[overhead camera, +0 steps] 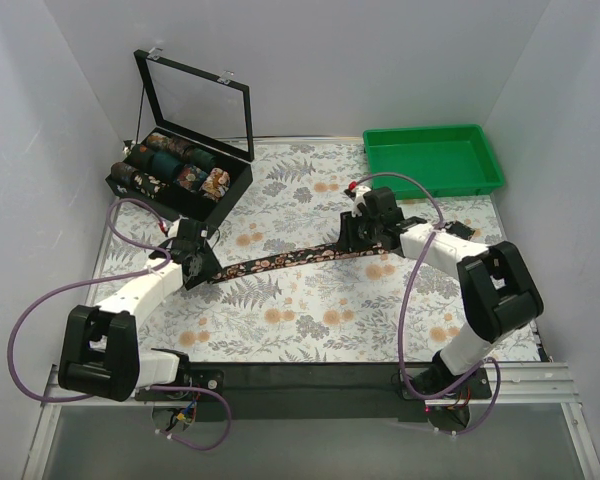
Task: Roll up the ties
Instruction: Flatten the tie, then roll the tie
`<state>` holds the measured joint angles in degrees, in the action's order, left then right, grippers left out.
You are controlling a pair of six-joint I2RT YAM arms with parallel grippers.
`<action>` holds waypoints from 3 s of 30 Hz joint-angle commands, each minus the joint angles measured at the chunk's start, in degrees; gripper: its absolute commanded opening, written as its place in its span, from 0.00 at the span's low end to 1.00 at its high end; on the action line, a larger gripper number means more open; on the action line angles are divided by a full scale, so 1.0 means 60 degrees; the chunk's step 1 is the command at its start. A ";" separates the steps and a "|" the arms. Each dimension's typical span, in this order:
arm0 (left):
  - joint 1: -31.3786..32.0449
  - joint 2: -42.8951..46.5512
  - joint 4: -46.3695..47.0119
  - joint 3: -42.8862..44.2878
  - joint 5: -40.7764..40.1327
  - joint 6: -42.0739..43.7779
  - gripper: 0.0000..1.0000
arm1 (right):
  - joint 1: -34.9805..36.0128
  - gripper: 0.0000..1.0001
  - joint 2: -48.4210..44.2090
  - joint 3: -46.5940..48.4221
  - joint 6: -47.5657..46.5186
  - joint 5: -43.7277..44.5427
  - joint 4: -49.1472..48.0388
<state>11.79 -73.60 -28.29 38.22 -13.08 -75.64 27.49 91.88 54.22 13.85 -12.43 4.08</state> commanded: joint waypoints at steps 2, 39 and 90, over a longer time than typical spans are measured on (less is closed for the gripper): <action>-0.0046 -0.0066 0.0101 0.0178 -0.0339 0.0184 0.43 | 0.0370 0.34 0.0668 0.0572 0.0153 -0.0097 -0.0357; -0.0251 0.0094 0.0014 -0.0070 0.0539 0.0140 0.02 | 0.0371 0.30 0.1915 0.0734 -0.0330 0.0313 0.0903; -0.0237 -0.0154 0.0233 0.0149 0.0481 0.0462 0.34 | 0.3988 0.15 0.5488 0.4235 0.3610 -0.2323 -0.4268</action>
<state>10.61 -74.19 -27.77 37.93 -10.02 -73.43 50.81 123.81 76.77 34.61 -24.62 -18.35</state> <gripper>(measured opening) 0.341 0.155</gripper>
